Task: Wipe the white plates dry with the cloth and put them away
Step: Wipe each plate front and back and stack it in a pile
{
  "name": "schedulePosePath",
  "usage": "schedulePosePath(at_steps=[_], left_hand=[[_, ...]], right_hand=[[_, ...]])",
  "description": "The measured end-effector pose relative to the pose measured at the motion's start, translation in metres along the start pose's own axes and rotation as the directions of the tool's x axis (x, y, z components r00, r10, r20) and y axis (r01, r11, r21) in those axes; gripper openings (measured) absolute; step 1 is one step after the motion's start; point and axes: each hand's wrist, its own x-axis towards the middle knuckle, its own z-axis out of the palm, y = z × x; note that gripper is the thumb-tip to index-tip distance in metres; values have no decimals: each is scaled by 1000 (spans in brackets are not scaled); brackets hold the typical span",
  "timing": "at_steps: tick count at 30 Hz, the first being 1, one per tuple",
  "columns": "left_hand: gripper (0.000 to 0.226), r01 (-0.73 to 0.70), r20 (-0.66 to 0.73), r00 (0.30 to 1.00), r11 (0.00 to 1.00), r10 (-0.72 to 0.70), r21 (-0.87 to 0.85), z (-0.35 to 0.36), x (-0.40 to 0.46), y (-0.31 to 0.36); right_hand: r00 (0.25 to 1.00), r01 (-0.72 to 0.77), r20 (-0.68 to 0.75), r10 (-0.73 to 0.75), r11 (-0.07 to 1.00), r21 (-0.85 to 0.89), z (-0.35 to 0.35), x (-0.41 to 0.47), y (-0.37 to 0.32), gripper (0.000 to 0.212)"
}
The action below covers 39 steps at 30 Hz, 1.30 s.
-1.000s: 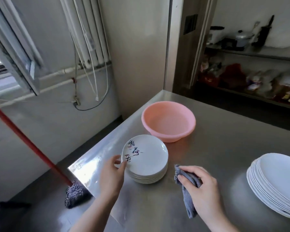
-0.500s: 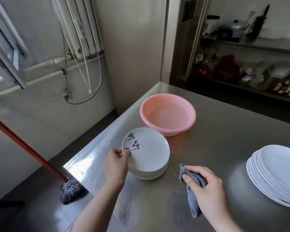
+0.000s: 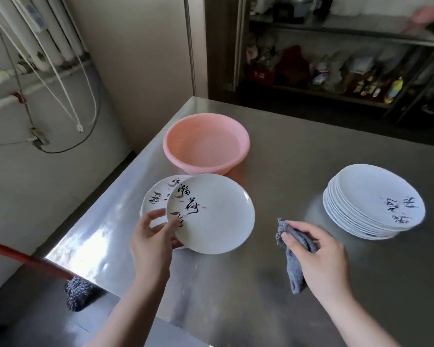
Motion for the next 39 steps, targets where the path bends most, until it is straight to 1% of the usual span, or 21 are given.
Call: schedulePosePath(at_steps=[3,7,13,18,22,27,30,33,35,39], left_hand=[[21,11,80,997,1000,-11,-8,22,-36,-9],[20,48,145,988,998,-53,33,55,-91,-37],[21,144,213,964,985,-161,96,103,-186,-91],[22,189,222,951,974,-213,127,132,-244,-124],[21,212,218,943,959,-251,188,144,-271,-142],[20,208,231,936,948,-264,240,155,-287,-157],[19,213,216,937,938,-276,275,157,-289,-162],[16,132,218,947,906,-235,402,156,-287,-163],[16,52,274,938,866,-214,497,155,-285,-159],[12,-62,350,916,793,-196,606,151,-273,-148]], right_hand=[[997,-17,-75,17,1000,4,-44,-3,14,26],[986,-20,-167,25,999,30,-109,-18,38,27],[981,-70,-180,66,997,-16,-201,-56,82,26],[981,-130,-146,128,991,-5,-251,-79,110,25],[978,-162,-128,164,986,28,-268,-93,123,25],[973,-201,-119,200,980,0,-271,-99,140,25],[972,-217,-99,215,976,-11,-267,-101,148,25],[978,-198,-89,189,976,-96,-260,-98,154,27],[981,-195,-54,189,966,-167,-253,-93,156,27],[990,-74,76,117,901,-428,-240,-94,162,26]])
